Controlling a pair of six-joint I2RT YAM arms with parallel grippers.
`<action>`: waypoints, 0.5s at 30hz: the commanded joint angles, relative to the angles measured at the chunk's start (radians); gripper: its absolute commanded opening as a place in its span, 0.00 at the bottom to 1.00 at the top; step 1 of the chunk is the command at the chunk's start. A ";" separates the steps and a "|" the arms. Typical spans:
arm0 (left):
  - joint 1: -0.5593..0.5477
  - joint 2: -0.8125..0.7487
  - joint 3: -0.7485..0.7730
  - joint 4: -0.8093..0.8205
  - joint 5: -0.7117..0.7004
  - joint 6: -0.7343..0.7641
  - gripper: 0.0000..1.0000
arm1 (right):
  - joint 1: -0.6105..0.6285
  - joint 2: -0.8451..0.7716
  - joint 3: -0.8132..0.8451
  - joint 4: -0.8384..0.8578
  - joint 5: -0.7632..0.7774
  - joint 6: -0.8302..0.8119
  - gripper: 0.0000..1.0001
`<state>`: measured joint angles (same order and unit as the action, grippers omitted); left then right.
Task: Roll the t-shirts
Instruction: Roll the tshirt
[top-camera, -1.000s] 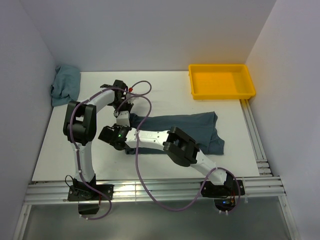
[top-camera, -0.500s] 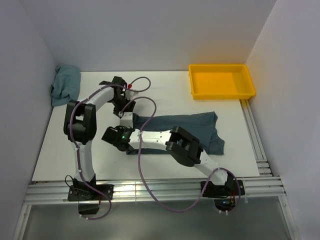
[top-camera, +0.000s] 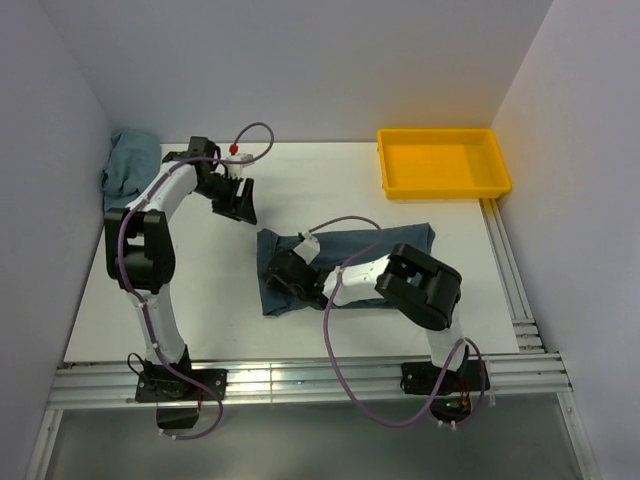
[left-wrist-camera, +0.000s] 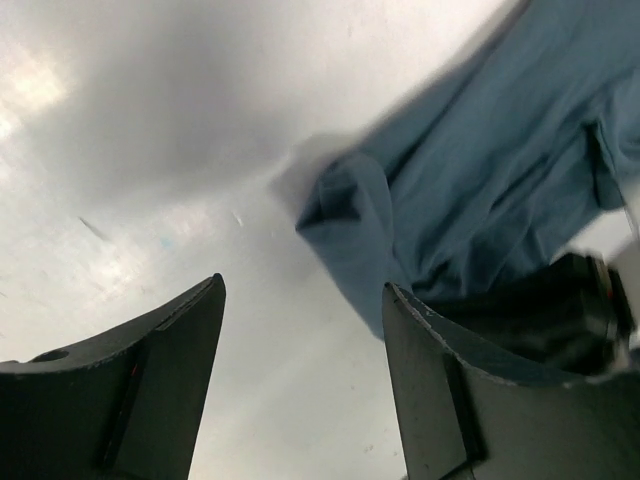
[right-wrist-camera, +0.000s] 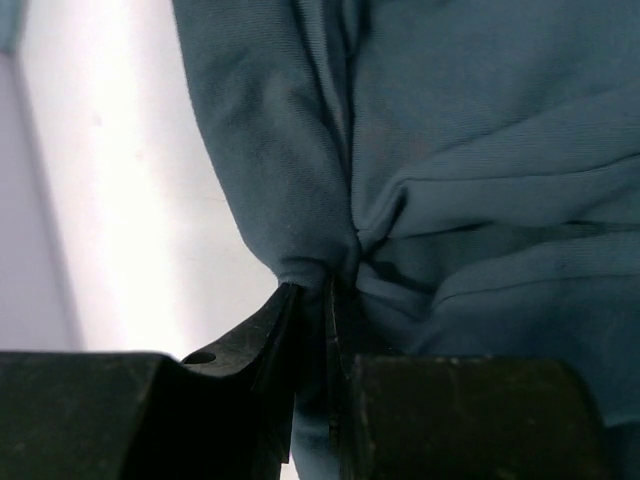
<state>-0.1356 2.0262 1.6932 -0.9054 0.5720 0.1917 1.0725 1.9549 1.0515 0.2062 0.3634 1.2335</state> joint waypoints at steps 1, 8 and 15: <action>0.013 -0.072 -0.099 0.011 0.117 0.072 0.70 | -0.029 -0.016 -0.110 0.174 -0.113 0.096 0.08; 0.014 -0.055 -0.233 0.106 0.261 0.109 0.70 | -0.083 0.081 -0.246 0.584 -0.276 0.253 0.05; 0.005 0.020 -0.280 0.226 0.293 0.049 0.70 | -0.095 0.150 -0.301 0.755 -0.305 0.343 0.05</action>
<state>-0.1238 2.0266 1.4277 -0.7692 0.8051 0.2619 0.9760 2.0613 0.7780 0.9001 0.1062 1.5234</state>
